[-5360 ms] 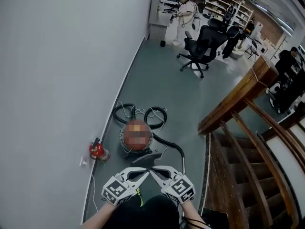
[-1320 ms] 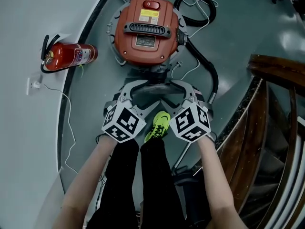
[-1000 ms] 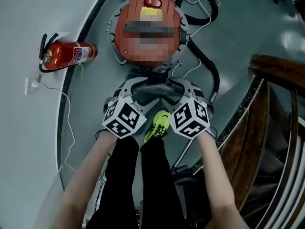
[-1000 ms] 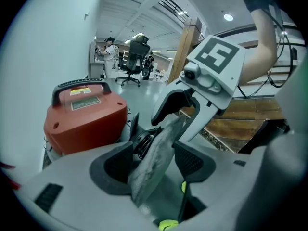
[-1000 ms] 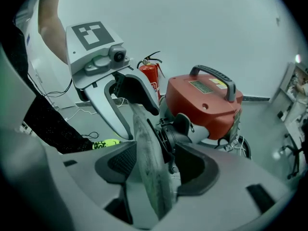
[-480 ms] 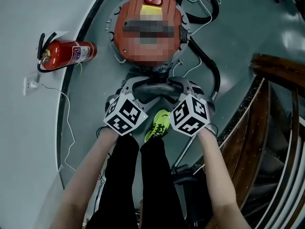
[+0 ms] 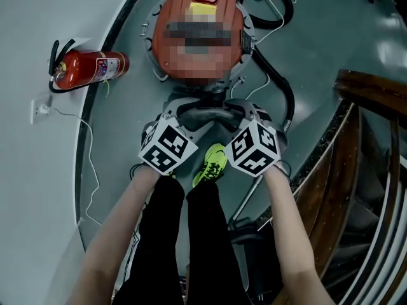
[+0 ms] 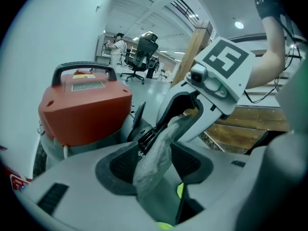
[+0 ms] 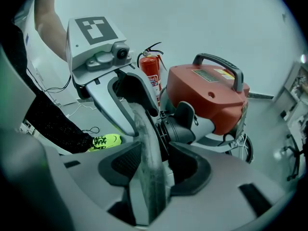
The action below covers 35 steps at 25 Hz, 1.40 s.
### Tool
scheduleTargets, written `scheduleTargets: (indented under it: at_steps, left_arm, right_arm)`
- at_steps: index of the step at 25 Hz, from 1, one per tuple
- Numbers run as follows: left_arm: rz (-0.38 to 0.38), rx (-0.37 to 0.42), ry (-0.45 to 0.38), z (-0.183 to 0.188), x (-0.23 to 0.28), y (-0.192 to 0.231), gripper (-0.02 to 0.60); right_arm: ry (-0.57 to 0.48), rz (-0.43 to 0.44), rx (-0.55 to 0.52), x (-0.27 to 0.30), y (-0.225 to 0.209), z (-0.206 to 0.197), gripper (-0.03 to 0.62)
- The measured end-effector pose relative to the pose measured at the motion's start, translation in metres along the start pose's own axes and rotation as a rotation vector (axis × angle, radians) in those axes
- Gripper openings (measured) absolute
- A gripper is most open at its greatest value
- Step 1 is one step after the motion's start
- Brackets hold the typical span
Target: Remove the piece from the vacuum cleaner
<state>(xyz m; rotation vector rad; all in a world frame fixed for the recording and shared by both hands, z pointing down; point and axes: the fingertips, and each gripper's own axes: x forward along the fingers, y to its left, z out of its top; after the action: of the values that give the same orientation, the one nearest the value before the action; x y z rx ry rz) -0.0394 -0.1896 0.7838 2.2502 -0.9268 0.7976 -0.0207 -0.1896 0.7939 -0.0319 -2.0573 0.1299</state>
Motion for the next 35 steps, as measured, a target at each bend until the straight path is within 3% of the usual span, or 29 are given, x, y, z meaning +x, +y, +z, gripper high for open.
scheduleTargets:
  at_steps: [9,18,35]
  left_arm:
    - [-0.022,-0.014,0.018,-0.002,0.002,0.001,0.132]
    - [-0.036,-0.006,0.039,-0.002,0.001,0.0,0.11]
    - [-0.05,0.034,0.112,-0.007,-0.008,-0.012,0.095]
  right_arm:
    - [-0.002,0.014,0.01,0.001,0.001,-0.001,0.163]
    - [0.005,0.021,0.002,0.001,0.003,-0.001,0.098]
    - [0.019,0.025,-0.039,-0.006,0.019,-0.001,0.063]
